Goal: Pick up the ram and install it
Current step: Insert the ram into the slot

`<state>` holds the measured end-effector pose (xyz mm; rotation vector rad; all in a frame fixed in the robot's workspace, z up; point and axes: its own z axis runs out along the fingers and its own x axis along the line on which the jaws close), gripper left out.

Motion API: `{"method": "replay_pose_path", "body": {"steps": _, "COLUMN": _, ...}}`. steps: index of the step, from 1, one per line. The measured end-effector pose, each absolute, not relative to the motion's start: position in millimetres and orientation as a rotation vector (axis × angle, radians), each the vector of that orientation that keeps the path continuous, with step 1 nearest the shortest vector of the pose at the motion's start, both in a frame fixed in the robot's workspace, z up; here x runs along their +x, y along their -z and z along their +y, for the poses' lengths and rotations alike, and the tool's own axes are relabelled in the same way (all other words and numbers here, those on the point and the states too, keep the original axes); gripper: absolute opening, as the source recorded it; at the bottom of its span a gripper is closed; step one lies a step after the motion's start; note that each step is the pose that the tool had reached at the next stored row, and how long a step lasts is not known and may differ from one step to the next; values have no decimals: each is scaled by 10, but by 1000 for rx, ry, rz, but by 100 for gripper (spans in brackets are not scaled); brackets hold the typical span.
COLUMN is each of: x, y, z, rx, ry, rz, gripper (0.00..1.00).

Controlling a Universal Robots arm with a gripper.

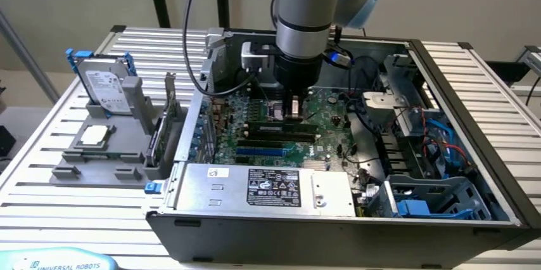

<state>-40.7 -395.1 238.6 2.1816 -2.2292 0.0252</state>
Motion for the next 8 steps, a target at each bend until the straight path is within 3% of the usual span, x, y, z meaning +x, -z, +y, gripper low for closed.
{"method": "replay_pose_path", "body": {"steps": 8, "x": -408, "y": -2309, "z": -3938, "rx": 2178, "ry": -25, "rz": -2232, "gripper": 14}}
